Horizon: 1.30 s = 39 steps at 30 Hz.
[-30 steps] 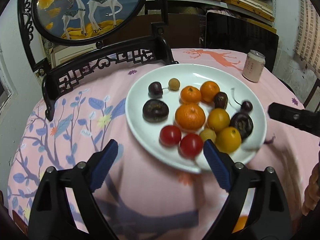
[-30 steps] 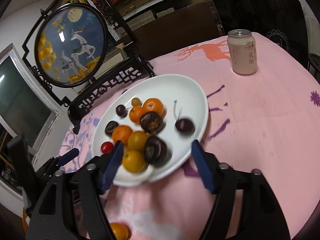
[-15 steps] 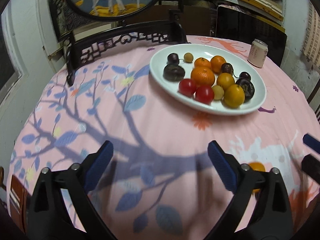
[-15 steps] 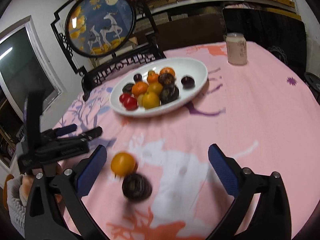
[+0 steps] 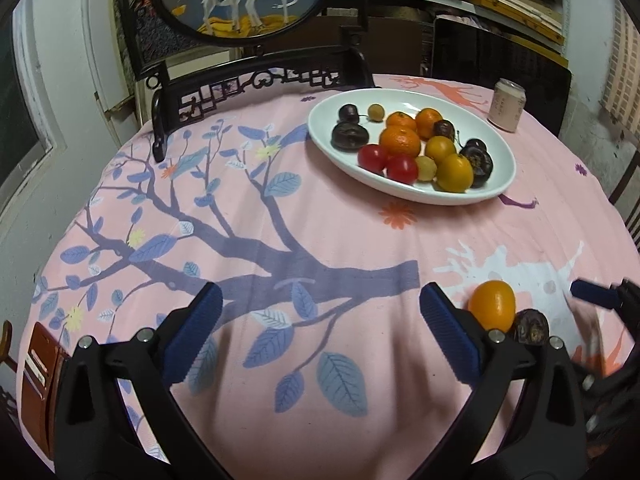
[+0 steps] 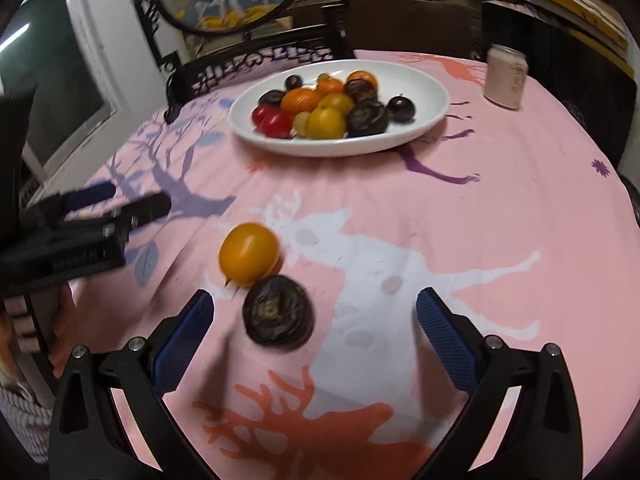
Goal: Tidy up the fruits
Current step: 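Return both tools to the last fruits on the cloth, then grasp a dark purple fruit with the right tool while the left grasps an orange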
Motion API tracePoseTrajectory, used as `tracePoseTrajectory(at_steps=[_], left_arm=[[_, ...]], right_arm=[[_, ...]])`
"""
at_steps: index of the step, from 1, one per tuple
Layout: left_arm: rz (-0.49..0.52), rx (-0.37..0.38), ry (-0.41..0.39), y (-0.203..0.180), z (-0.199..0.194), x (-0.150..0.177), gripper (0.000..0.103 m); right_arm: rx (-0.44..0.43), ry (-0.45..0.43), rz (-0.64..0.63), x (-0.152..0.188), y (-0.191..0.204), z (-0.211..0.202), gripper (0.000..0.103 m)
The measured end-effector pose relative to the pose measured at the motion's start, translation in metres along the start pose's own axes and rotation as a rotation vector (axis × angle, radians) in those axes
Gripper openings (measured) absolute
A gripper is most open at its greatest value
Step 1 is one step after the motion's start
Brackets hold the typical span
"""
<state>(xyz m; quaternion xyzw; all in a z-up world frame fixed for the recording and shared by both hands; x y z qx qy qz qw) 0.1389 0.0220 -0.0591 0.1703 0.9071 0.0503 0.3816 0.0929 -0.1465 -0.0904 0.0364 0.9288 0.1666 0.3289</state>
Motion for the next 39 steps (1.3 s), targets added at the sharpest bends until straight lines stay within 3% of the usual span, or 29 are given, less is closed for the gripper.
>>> tracePoseTrajectory(at_steps=[8,9,11,14,22,27,32,39], left_arm=[[-0.051,0.017,0.016,0.009,0.003,0.001,0.101],[-0.049,0.017,0.016,0.008,0.003,0.001,0.101],[-0.043,0.013,0.013,0.007,0.002,0.001,0.101],[-0.033,0.009,0.008,0.005,0.0,0.0,0.101],[0.004,0.011,0.014,-0.003,0.002,0.0,0.101],[0.065,0.01,0.002,-0.017,0.0,-0.001,0.101],[0.177,0.062,-0.072,-0.05,-0.013,-0.006,0.101],[0.356,0.071,-0.143,-0.101,-0.02,-0.009,0.1]], right_arm=[[-0.015,-0.055,-0.084,0.005,0.014,-0.005,0.1],[-0.001,-0.053,-0.106,0.007,0.016,-0.003,0.096],[0.016,-0.032,-0.151,0.012,0.022,0.002,0.071],[0.016,0.01,-0.164,0.017,0.023,0.01,0.055],[0.018,0.014,-0.128,0.014,0.018,0.011,0.039],[0.071,-0.102,-0.01,-0.02,-0.021,-0.012,0.039],[0.052,-0.113,0.136,-0.036,-0.053,-0.019,0.039],[0.013,-0.144,0.197,-0.043,-0.061,-0.031,0.039]])
Point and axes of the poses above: each gripper's, at about its wrist camera, not at the fingertips, and z roughly the way its jaws point, y to its left, x to its underside, the point moved 8 cm from there along z, roughly the way its jaws point, and after that the axes turned 15 degrees about z, right-handed, at the moved point
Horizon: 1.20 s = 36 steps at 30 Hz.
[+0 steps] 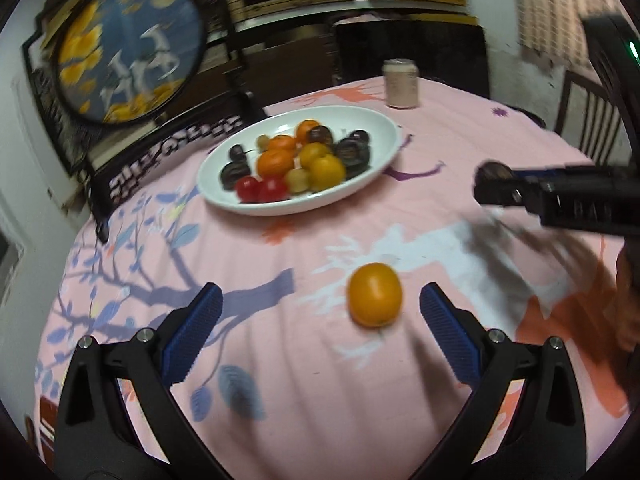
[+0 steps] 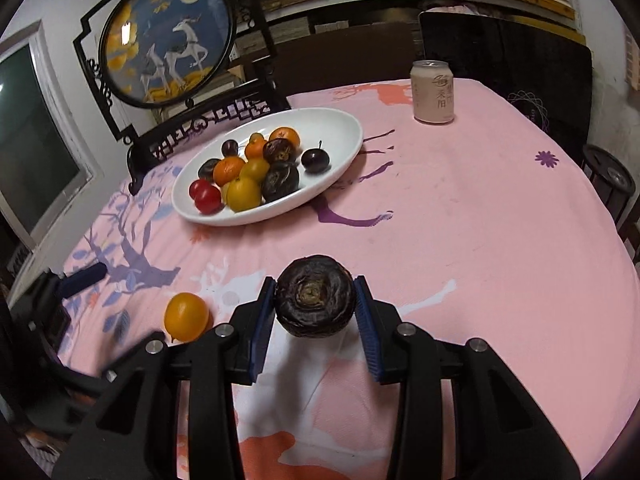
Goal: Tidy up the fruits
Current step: 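Grasp a dark purple fruit with the right tool while the left grasps an orange, then carry both fruits onto the white plate and open both tools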
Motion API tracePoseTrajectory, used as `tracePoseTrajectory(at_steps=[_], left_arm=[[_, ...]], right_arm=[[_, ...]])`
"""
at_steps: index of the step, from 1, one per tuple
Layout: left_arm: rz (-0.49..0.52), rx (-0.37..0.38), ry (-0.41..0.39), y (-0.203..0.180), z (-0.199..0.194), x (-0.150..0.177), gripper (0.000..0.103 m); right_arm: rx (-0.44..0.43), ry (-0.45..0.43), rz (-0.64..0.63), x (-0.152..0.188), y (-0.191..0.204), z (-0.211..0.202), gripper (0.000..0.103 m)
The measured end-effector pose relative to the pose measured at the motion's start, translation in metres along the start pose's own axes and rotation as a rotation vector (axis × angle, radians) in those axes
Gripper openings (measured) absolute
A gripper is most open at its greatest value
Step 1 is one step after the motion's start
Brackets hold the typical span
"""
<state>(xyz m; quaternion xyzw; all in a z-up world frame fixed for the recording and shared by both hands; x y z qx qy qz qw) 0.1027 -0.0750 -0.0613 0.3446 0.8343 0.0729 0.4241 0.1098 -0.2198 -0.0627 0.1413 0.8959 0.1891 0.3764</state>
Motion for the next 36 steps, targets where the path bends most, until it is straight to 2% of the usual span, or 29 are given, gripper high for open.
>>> tracePoseTrajectory(at_steps=[3,8,9,10,11,13,18,26,31,36], left_arm=[[0.012,0.034,0.012,-0.009,0.007,-0.001,0.097],[0.002,0.123,0.05,-0.021,0.021,0.0,0.078],[0.001,0.15,0.067,-0.024,0.026,0.001,0.066],[-0.001,0.172,0.082,-0.027,0.03,0.002,0.051],[-0.007,0.194,0.096,-0.03,0.035,0.003,0.048],[-0.024,0.213,0.091,-0.03,0.035,0.001,0.036],[-0.072,0.244,0.084,-0.027,0.036,0.002,0.036],[-0.15,0.177,0.057,0.007,0.025,0.004,0.036],[-0.22,0.132,0.075,0.034,0.023,0.015,0.036],[-0.259,0.122,0.094,0.044,0.023,0.023,0.036]], right_arm=[[-0.006,0.008,-0.002,0.0,0.001,0.001,0.039],[-0.006,0.012,0.003,0.0,0.001,0.002,0.039],[-0.007,0.015,0.005,0.001,0.001,0.003,0.039],[-0.009,0.019,0.006,0.001,0.001,0.003,0.039],[-0.01,0.023,0.006,0.002,0.001,0.004,0.039],[-0.01,0.028,0.002,0.003,0.002,0.005,0.039],[-0.01,0.031,-0.002,0.004,0.001,0.006,0.039],[-0.003,0.053,-0.028,0.011,0.006,0.011,0.039],[-0.001,0.073,-0.068,0.023,0.015,0.015,0.039],[-0.016,0.085,-0.117,0.036,0.028,0.012,0.039]])
Point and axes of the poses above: each gripper's, at about its wrist camera, not at the fingertips, and z roughly the way its jaws point, y to its left, x to its underside, the point moved 8 cm from there along z, roughly the way its jaws point, and after that the axes turned 15 degrees about z, right-handed, at the moved point
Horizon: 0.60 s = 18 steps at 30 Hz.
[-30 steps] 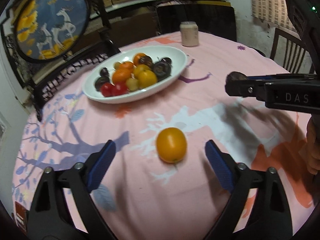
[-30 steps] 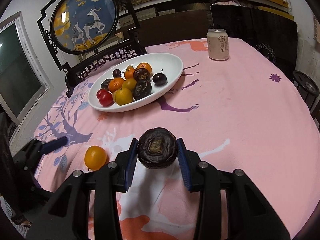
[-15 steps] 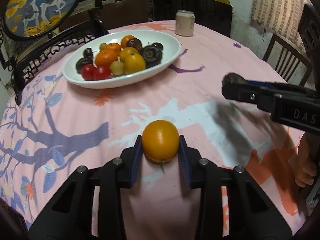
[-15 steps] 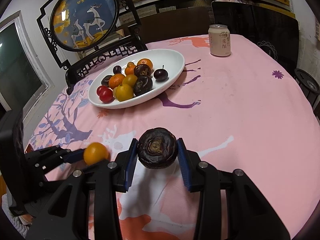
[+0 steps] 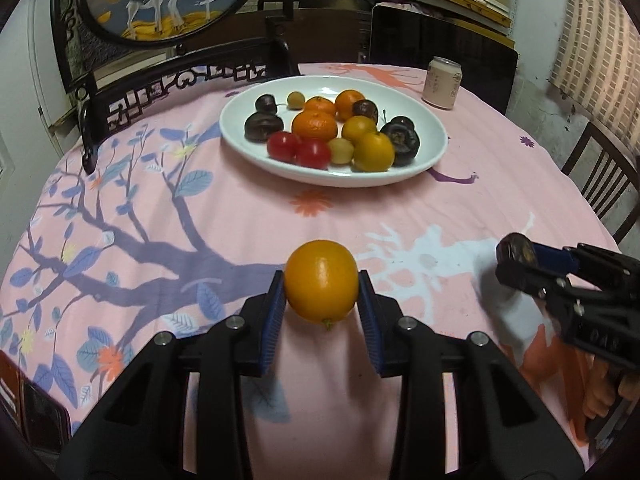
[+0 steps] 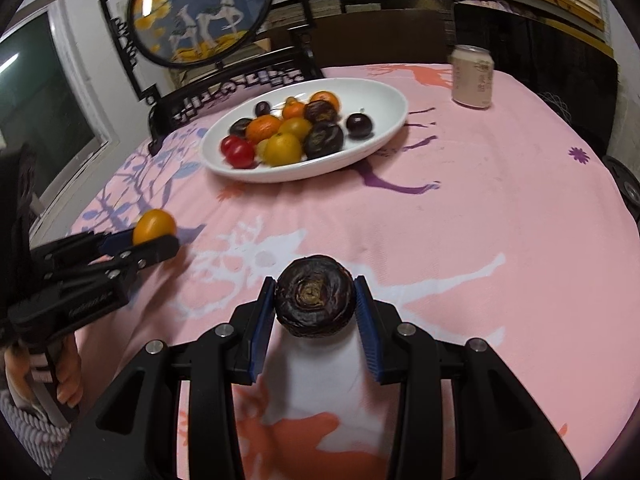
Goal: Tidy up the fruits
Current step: 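Carry both fruits onto the white plate and open both tools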
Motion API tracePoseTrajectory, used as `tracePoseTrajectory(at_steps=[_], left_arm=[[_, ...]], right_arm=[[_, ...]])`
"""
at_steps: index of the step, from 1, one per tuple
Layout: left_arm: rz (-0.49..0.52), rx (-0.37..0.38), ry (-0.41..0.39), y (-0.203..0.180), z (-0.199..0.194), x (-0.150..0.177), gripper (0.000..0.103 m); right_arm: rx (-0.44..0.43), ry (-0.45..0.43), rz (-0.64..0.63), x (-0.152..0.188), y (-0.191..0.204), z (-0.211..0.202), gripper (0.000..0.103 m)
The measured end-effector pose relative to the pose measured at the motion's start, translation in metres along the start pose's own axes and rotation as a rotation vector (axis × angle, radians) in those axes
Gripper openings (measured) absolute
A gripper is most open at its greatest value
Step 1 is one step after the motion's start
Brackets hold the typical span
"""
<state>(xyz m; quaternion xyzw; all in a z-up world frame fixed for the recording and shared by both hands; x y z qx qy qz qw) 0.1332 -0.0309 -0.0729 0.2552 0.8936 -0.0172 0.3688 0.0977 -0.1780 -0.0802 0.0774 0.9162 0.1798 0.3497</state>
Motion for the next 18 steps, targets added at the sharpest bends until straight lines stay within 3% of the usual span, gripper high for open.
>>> tracePoseTrajectory(at_steps=[6,12,18], left_arm=[[0.044,-0.016,0.018,-0.013,0.005,0.004,0.036],[0.091,-0.082,-0.121,-0.023,-0.029,-0.012,0.036],[0.085,-0.122,-0.204,-0.019,-0.051,-0.024,0.036]], right_arm=[[-0.006,0.001,-0.041,0.009,0.012,-0.002,0.039],[-0.037,-0.067,-0.054,0.007,0.021,-0.023,0.039],[-0.084,-0.083,-0.041,0.001,0.025,-0.032,0.039]])
Point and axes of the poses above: each gripper's, at about its wrist camera, not at the fingertips, and z roughly the way its jaws point, y to its left, x to its underside, the point moved 8 cm from there along z, roughly the way its jaws point, and after that the axes turned 15 degrees about z, right-handed, at the moved point
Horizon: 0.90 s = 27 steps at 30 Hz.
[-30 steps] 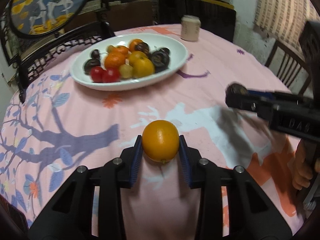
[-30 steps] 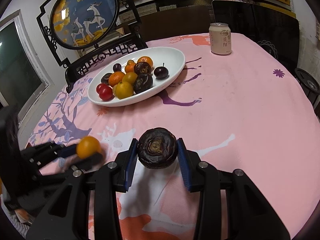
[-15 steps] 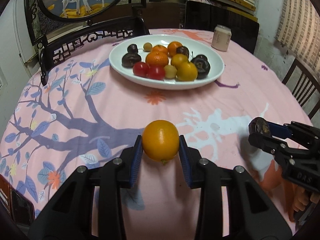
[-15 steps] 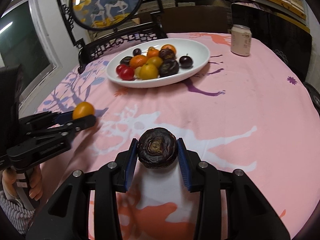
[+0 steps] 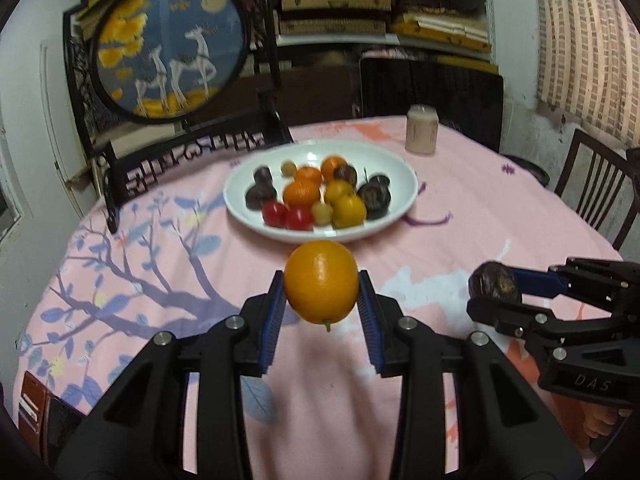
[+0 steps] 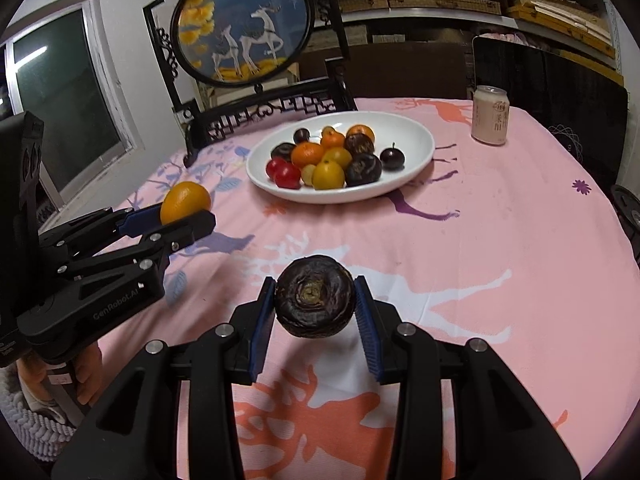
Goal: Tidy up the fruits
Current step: 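Carry both fruits onto the white plate and open both tools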
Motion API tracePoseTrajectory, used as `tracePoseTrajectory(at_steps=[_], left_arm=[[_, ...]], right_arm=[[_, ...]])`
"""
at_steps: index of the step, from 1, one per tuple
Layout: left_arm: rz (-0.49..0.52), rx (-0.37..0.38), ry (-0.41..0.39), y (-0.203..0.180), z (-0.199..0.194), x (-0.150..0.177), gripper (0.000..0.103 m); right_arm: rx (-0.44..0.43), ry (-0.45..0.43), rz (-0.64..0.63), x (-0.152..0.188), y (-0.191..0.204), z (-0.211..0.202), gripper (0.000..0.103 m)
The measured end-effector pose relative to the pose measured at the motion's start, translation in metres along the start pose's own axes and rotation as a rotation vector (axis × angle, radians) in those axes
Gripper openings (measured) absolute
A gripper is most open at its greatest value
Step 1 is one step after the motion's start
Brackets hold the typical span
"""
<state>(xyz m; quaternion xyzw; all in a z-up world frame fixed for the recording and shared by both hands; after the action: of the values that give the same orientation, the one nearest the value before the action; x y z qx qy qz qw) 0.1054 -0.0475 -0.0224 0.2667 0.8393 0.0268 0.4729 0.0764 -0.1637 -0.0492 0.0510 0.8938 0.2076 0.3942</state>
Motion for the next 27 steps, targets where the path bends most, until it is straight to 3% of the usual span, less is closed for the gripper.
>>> tracePoseTrajectory(at_steps=[5,9,16,22,27], left_arm=[[-0.011,-0.019,-0.021,0.018,0.002,-0.023,0.036],[0.017,-0.072,-0.032,0.035,0.016,-0.05,0.036],[-0.042,-0.079,-0.077,0.059,0.046,-0.094,0.036],[-0.063,-0.079,-0.046,0.072,0.084,-0.101,0.036],[-0.083,-0.069,0.001,0.079,0.122,-0.097,0.036]], right_arm=[[-0.014,0.039,0.012,-0.017,-0.001,0.008,0.039],[0.022,-0.011,-0.002,-0.056,-0.005,0.007,0.039],[0.007,-0.095,0.051,-0.131,-0.009,0.018,0.039],[-0.01,-0.094,0.101,-0.161,-0.017,0.053,0.039],[0.021,-0.045,0.1,-0.164,-0.027,0.088,0.039]])
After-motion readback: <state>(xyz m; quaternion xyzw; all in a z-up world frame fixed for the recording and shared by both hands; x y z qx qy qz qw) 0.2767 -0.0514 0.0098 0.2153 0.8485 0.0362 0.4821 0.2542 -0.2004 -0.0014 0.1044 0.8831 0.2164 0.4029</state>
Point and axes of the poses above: each gripper's, at about its wrist camera, not at the fingertips, and z roughly the way its jaws point, y to its left, x to its underside, the point moved 8 cm from there along z, roughly the way its jaws point, and after that the axes turned 15 degrees about z, right-handed, at the moved point
